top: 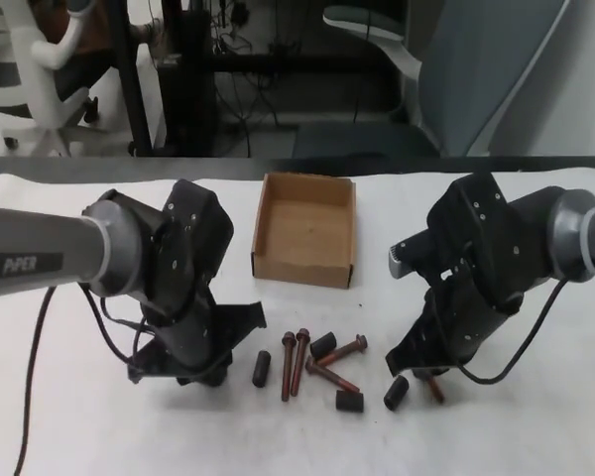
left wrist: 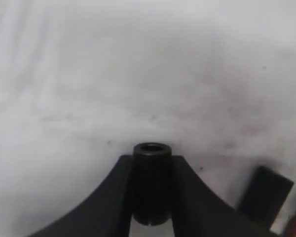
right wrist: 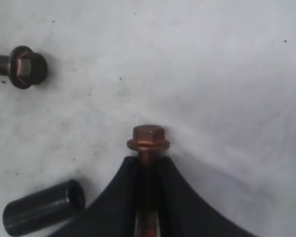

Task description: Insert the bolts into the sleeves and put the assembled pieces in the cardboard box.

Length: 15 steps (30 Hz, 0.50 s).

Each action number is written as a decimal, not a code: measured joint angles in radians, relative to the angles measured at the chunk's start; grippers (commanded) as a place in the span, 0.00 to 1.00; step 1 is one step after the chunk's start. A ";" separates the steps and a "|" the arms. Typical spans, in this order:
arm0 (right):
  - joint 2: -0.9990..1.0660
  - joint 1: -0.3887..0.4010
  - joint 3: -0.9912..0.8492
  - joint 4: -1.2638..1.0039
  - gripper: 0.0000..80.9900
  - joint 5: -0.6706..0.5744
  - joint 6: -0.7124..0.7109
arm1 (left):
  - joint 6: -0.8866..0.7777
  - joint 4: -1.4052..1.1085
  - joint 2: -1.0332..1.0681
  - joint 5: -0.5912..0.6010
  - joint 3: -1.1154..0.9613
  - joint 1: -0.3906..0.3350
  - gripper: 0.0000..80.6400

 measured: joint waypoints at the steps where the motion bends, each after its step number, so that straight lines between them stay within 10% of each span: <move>1: -0.010 0.000 0.000 0.010 0.01 0.000 0.001 | 0.005 -0.024 -0.001 0.023 0.000 0.000 0.02; 15: -0.483 0.002 0.138 -0.422 0.01 -0.098 0.151 | 0.375 -0.493 -0.364 0.066 0.159 -0.111 0.02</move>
